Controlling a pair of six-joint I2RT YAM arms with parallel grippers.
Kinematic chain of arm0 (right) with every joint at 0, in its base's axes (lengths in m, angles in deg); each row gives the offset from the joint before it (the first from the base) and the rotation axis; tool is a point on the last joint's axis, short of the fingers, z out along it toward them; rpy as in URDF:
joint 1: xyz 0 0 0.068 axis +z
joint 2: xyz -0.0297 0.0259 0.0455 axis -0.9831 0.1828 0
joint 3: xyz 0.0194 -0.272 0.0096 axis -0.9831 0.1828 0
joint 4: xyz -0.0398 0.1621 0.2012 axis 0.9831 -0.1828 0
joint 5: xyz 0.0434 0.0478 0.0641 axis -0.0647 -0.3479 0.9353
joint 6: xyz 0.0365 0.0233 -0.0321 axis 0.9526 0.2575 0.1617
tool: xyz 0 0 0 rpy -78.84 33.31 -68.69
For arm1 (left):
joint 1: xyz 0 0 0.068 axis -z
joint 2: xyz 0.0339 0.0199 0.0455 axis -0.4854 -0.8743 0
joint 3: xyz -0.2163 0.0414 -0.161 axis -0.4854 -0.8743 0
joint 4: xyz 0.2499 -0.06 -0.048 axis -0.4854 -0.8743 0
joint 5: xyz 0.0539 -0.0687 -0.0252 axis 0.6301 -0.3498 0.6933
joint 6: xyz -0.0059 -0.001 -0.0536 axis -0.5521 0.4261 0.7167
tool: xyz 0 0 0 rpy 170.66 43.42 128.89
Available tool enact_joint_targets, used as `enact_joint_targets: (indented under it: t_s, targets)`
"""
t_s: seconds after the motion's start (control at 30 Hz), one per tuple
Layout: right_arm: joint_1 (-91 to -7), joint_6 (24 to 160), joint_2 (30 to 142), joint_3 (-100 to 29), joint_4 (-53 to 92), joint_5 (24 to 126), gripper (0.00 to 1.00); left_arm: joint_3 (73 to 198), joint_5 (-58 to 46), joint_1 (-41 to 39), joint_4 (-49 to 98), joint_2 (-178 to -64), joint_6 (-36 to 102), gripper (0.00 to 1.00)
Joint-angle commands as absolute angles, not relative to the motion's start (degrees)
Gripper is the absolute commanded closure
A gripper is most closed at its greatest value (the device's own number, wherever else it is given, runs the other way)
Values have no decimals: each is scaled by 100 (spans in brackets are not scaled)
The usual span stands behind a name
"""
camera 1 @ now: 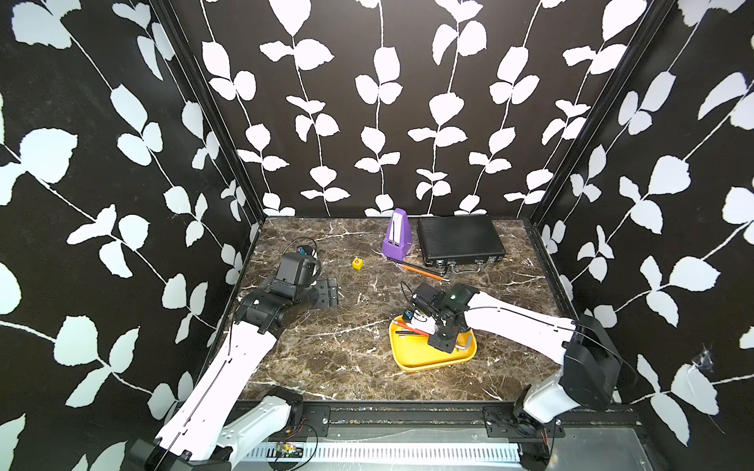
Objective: Put the hex key on the desktop into the storage box
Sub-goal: Place the Allen key in the storage box.
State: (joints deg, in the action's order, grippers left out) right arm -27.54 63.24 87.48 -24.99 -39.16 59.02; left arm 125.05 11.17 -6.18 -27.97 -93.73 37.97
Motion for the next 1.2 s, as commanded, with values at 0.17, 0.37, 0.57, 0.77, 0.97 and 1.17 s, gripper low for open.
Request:
enact_joint_targets:
  t_s: [0.17, 0.37, 0.57, 0.77, 0.97, 1.17]
  targets:
    - [-2732, 6389, 8306, -2236, -4208, 5853, 100, 12447, 1133, -600, -2786, -9275, 3848, 14]
    - [-2726, 6307, 8533, -2279, -4168, 5985, 100, 12392, 1058, -601, -2716, -9298, 3900, 13]
    - [-2732, 6168, 8911, -2510, -4070, 5952, 100, 12439, 1069, -601, -2736, -9303, 3877, 14]
    - [-2729, 5842, 9134, -2460, -3820, 5978, 100, 12430, 1077, -601, -2776, -9262, 3896, 14]
    - [-2727, 5246, 9146, -2308, -3661, 5844, 100, 12418, 1055, -601, -2786, -9262, 3900, 13]
    - [-2770, 4872, 9189, -2179, -3548, 5819, 100, 12418, 1014, -601, -2761, -9292, 3912, 14]
